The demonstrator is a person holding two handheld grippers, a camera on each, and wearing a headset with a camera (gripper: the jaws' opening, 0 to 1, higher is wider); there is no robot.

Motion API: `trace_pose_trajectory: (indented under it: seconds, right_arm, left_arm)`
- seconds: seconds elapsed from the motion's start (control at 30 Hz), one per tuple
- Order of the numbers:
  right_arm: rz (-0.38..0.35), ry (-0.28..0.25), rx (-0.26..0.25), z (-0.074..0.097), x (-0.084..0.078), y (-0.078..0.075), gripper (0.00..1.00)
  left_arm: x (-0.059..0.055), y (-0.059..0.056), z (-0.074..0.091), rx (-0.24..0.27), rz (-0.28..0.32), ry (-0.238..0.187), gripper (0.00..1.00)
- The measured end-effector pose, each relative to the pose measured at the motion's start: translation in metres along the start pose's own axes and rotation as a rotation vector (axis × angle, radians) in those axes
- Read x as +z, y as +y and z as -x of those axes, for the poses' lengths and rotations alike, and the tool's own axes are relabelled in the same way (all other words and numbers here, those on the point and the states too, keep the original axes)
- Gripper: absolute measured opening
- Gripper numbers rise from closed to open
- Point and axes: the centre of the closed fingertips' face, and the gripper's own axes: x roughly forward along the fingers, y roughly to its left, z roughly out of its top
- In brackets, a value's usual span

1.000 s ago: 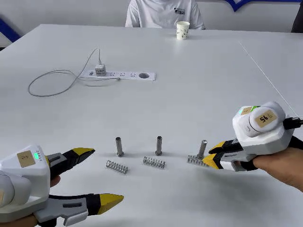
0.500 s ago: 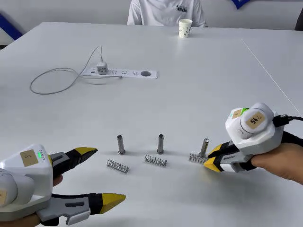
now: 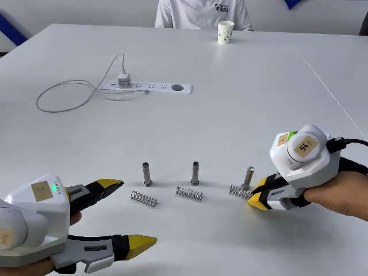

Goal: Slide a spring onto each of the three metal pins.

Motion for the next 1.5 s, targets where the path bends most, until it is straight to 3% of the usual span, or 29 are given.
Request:
trace_pose_trajectory:
  seconds: [0.3,0.63,1.1,1.5]
  right_arm:
    - [0.038,-0.008,0.009,0.009,0.007,0.011,0.11]
    - [0.110,-0.030,0.048,0.022,0.028,0.036,0.11]
    - [0.219,-0.049,0.102,0.029,0.054,0.065,0.11]
    - [0.303,-0.072,0.146,0.031,0.068,0.084,0.11]
  left_arm:
    - [0.005,-0.008,-0.013,-0.052,-0.028,0.004,0.72]
    - [0.009,-0.023,-0.028,-0.130,-0.066,0.008,0.65]
    - [0.031,-0.038,-0.050,-0.222,-0.104,-0.020,0.54]
    - [0.041,-0.052,-0.059,-0.285,-0.141,-0.036,0.41]
